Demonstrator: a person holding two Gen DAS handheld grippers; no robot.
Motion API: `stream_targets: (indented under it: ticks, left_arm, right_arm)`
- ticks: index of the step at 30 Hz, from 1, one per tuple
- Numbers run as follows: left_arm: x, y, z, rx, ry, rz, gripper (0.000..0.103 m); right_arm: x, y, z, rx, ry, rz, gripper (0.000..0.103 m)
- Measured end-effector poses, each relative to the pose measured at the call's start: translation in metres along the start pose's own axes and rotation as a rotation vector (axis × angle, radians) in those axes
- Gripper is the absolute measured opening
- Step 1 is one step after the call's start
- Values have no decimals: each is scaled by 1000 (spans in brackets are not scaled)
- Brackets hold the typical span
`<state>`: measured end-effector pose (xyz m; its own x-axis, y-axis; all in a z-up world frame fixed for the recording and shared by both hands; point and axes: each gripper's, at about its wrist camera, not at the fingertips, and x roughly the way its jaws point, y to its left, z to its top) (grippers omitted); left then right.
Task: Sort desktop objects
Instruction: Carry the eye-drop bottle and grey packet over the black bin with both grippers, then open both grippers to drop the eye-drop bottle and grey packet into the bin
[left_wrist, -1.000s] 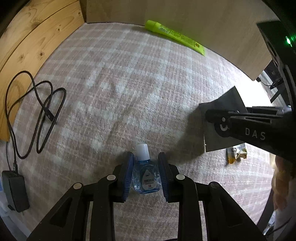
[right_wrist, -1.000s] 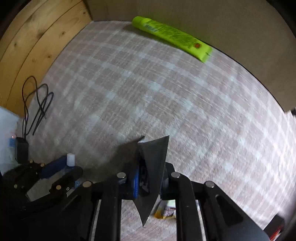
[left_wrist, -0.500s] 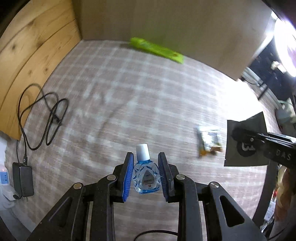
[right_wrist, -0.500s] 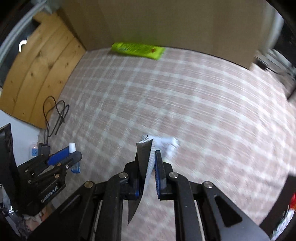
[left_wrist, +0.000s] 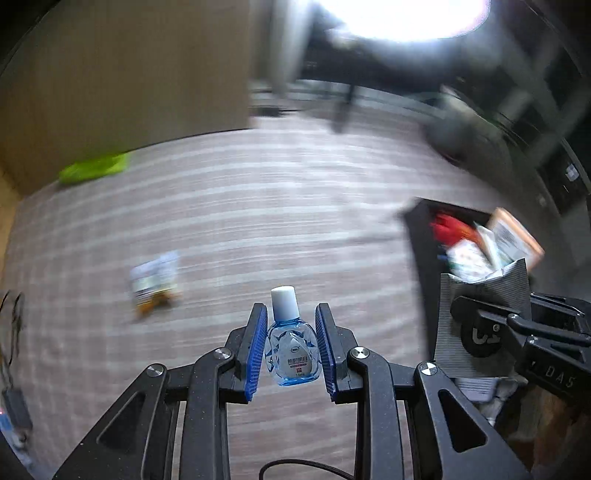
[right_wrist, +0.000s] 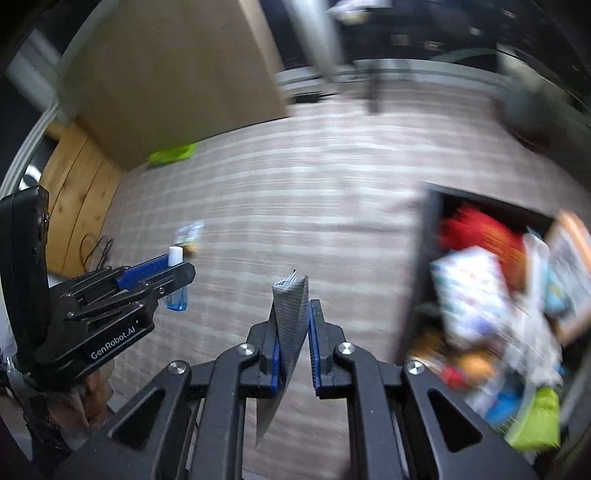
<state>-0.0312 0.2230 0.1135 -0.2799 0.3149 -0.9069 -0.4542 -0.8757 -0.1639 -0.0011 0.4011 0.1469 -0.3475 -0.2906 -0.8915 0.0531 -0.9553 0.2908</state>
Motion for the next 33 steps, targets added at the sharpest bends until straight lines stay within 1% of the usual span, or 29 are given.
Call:
stream_targets:
  ticks: [1, 3, 7, 9, 10, 13, 15, 21, 25, 26, 27, 28, 29, 33]
  left_arm:
    - [3, -22, 3, 36, 4, -19, 25]
    - [0, -53, 1, 88, 10, -43, 25]
    - [7, -119, 4, 188, 25, -91, 25]
    - [8, -145, 4, 228, 31, -107, 25]
    - [10, -162, 4, 253, 37, -119, 25]
    - [18, -192, 7, 293, 48, -141, 25]
    - [24, -213, 7, 323, 55, -151, 25]
    - [29, -249, 4, 376, 65, -165, 25]
    - [29, -263, 2, 396, 64, -163, 27]
    - [29, -265, 1, 400, 65, -165, 27]
    - [29, -266, 2, 397, 69, -162, 37]
    - [29, -266, 3, 389, 67, -158, 48]
    - [27, -265, 2, 387, 61, -157, 50]
    - [25, -260, 2, 389, 53, -135, 50]
  right_arm:
    - [-12, -18, -6, 26, -12, -15, 12]
    - [-28, -43, -16, 63, -33, -39, 12]
    - [-59, -96, -36, 128, -70, -117, 12]
    - [-70, -124, -47, 179, -78, -136, 12]
    - [-74, -132, -50, 193, -81, -143, 12]
    - [-86, -161, -63, 240, -90, -160, 12]
    - [-90, -173, -67, 259, -95, -163, 12]
    - [-102, -197, -75, 287, -104, -172, 12]
    - [-105, -202, -74, 277, -104, -151, 14]
    - [-105, -204, -74, 278, -100, -154, 18]
    - [-105, -205, -73, 286, -97, -164, 22]
    - [-106, -206, -73, 290, -101, -169, 34]
    - [-108, -208, -73, 293, -111, -175, 43]
    - [-110, -210, -70, 303, -123, -172, 44]
